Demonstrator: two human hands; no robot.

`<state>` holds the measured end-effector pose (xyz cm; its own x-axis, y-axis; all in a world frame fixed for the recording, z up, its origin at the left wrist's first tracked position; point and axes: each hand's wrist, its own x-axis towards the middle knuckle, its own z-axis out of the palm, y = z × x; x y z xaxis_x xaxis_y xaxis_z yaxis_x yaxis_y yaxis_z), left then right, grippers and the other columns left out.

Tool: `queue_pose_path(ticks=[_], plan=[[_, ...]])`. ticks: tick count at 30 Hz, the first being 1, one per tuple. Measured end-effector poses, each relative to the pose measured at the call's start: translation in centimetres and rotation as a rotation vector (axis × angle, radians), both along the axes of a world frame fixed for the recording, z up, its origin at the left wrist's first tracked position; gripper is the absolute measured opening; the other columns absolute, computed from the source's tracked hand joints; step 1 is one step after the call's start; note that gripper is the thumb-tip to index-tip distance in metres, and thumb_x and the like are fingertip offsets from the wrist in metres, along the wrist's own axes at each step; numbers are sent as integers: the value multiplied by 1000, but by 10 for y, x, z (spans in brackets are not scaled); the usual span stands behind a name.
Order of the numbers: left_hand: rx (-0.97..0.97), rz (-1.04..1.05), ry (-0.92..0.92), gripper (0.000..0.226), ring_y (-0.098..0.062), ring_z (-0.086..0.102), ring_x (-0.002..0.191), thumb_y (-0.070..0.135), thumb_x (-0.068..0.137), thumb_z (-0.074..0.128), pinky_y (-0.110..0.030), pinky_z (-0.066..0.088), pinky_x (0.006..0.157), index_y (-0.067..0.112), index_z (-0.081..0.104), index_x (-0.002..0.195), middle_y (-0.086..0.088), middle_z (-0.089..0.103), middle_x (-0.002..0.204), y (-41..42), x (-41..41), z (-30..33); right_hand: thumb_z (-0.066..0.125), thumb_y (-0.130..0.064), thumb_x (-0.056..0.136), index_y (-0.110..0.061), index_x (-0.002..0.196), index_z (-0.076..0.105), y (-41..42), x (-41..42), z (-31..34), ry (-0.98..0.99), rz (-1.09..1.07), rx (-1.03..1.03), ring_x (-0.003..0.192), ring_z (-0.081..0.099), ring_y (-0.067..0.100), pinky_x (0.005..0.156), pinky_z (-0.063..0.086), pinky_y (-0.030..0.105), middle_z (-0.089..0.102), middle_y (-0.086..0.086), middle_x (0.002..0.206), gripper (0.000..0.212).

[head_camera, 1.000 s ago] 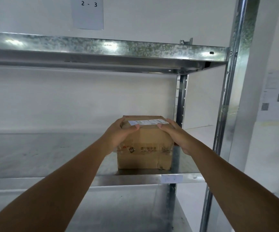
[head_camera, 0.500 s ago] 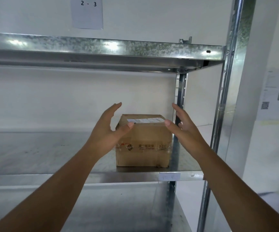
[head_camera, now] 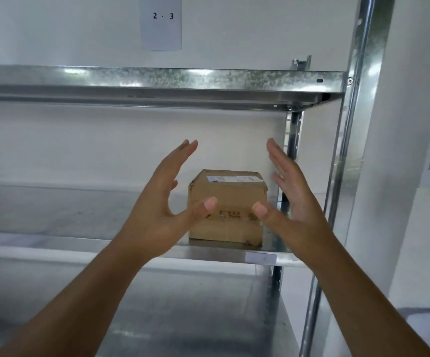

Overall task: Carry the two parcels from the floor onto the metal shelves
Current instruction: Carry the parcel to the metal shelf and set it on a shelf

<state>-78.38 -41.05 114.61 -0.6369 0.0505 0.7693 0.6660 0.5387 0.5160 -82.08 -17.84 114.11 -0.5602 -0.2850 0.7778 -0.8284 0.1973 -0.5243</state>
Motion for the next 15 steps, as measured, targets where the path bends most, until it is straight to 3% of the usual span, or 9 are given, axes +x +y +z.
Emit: queue_pose_path(ticks=[3,6,11,13,15], plan=[[3,7,7,84,6,31,153,69,77,64,-31,38,118,62,26,152,35,25,167,-1,23,-6,62,-81,80,-50,156,23,1,19,-2,55,32,21,160,20,-3,129,23,37,19,-24,174,90],[1,-13,11,83,8,31,153,67,78,64,-31,38,118,63,26,152,37,25,166,-6,46,-10,58,-84,81,-50,157,23,-1,45,-3,68,34,30,161,19,0,130,23,39,19,-23,174,90],[29,-72,50,84,9,31,153,64,80,65,-31,38,118,60,27,154,37,27,165,-28,89,-16,59,-85,78,-54,157,24,-21,100,-6,63,20,32,158,22,-6,119,27,8,20,-30,172,92],[43,-94,50,84,10,31,152,66,78,64,-29,37,118,63,26,153,38,27,165,-40,109,-16,59,-87,75,-61,154,24,-35,126,-6,46,-11,47,155,25,-11,113,29,2,20,-35,169,90],[40,-116,55,84,11,30,152,67,77,64,-29,36,119,66,24,151,39,25,165,-55,130,-16,59,-88,75,-57,155,24,-50,152,-6,41,-41,61,154,27,-11,109,32,0,21,-33,170,92]])
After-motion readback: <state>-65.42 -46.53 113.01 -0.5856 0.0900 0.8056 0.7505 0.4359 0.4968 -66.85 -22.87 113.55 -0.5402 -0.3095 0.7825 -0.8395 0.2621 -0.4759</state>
